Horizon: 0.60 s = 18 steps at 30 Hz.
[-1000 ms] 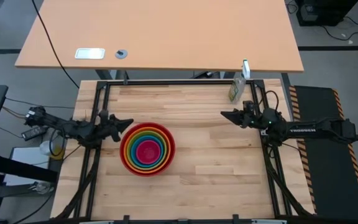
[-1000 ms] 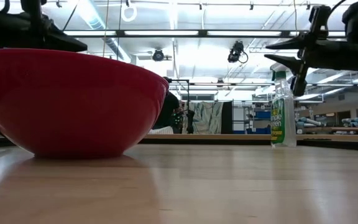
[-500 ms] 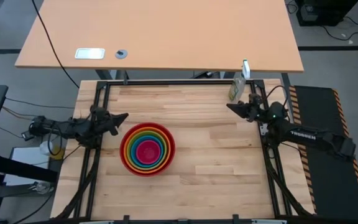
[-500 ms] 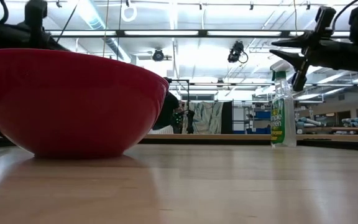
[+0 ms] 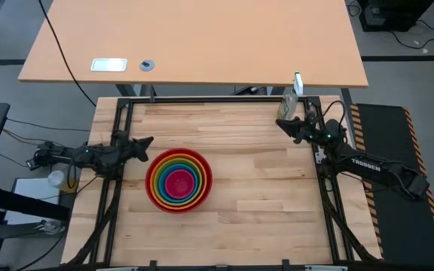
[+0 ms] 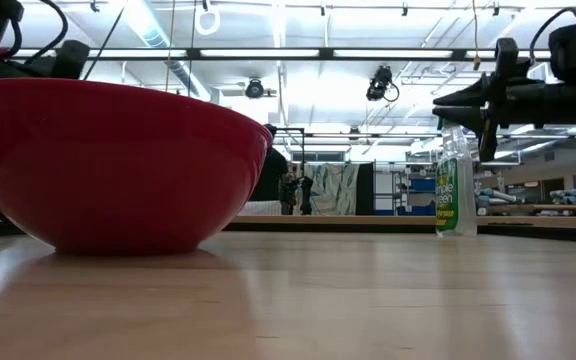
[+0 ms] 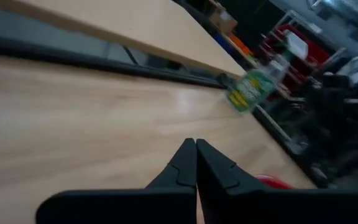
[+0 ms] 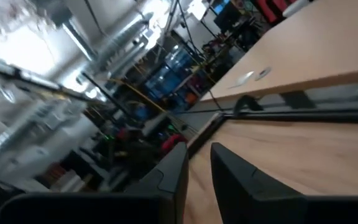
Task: Nest bowls inside each other
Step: Return to Home Position
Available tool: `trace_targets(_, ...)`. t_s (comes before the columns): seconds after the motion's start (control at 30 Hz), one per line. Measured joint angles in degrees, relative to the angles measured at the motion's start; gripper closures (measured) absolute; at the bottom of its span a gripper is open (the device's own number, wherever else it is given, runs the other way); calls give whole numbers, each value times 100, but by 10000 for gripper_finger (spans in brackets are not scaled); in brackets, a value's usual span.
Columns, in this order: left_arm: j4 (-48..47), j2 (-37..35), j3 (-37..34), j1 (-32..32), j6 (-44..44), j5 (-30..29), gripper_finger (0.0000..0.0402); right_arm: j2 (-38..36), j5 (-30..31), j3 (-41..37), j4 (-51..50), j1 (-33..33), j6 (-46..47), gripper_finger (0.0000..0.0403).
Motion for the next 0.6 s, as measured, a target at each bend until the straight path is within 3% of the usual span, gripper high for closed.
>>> trace_targets(0.27, -12, 168, 0, 0, 140, -226, 394, 8, 13, 2, -146, 0, -1478, 325)
trace_targets(0.4, -5, 168, 0, 0, 985, -1, 393, 8, 17, 2, -140, 0, -1950, 325)
trace_targets(0.6, 82, 168, -3, -2, 1427, 509, 393, 8, 15, 4, -206, 0, -2122, 325)
